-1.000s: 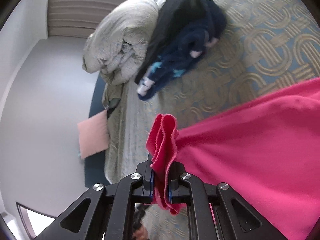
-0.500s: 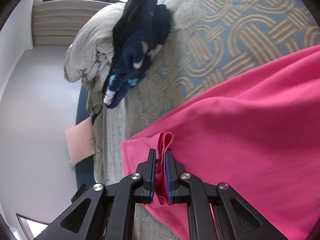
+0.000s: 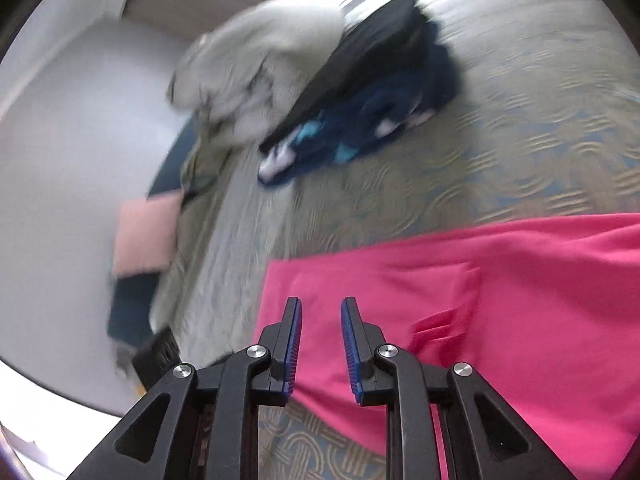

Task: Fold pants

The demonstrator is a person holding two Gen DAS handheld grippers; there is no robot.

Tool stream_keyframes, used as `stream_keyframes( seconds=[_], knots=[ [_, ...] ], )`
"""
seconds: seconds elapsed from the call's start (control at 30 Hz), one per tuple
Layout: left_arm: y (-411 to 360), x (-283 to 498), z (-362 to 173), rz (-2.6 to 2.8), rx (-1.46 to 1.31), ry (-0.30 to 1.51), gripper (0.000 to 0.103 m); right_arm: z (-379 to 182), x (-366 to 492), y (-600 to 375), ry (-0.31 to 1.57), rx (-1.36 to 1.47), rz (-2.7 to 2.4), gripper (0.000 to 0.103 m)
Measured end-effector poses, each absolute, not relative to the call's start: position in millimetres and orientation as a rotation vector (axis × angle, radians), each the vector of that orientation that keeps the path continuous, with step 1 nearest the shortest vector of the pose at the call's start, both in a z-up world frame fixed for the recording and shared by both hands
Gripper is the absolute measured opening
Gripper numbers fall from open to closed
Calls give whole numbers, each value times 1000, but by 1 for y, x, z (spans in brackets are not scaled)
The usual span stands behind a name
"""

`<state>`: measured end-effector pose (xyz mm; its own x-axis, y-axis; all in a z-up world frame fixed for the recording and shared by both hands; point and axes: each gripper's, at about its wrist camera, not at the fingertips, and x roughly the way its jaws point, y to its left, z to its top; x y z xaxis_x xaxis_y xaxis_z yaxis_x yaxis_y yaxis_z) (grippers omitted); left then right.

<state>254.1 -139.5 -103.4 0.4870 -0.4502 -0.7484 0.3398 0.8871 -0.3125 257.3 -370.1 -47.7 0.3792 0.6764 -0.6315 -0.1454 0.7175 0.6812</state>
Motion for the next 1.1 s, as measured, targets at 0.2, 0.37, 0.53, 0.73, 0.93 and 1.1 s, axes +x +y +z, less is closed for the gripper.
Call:
stream_keyframes(
  seconds=[0.2,0.37,0.53,0.73,0.93,1.1],
  knots=[
    [-134,253,-106,-499,-154,946,60,-95,244,-375,1142,535,446,14],
    [-128,253,-109,-517,-195,935,60,-100,207,-403,1123,557,408,6],
    [-125,252,-100,-525,-224,929,60,-102,193,-413,1120,633,360,4],
    [-97,259,-81,-463,-264,847,60,-57,197,-403,956,590,310,10],
    [-98,270,-102,-297,-96,864,60,-58,220,-368,896,506,284,10],
    [-78,280,-124,-302,-171,946,63,-101,223,-369,909,438,245,3]
  ],
)
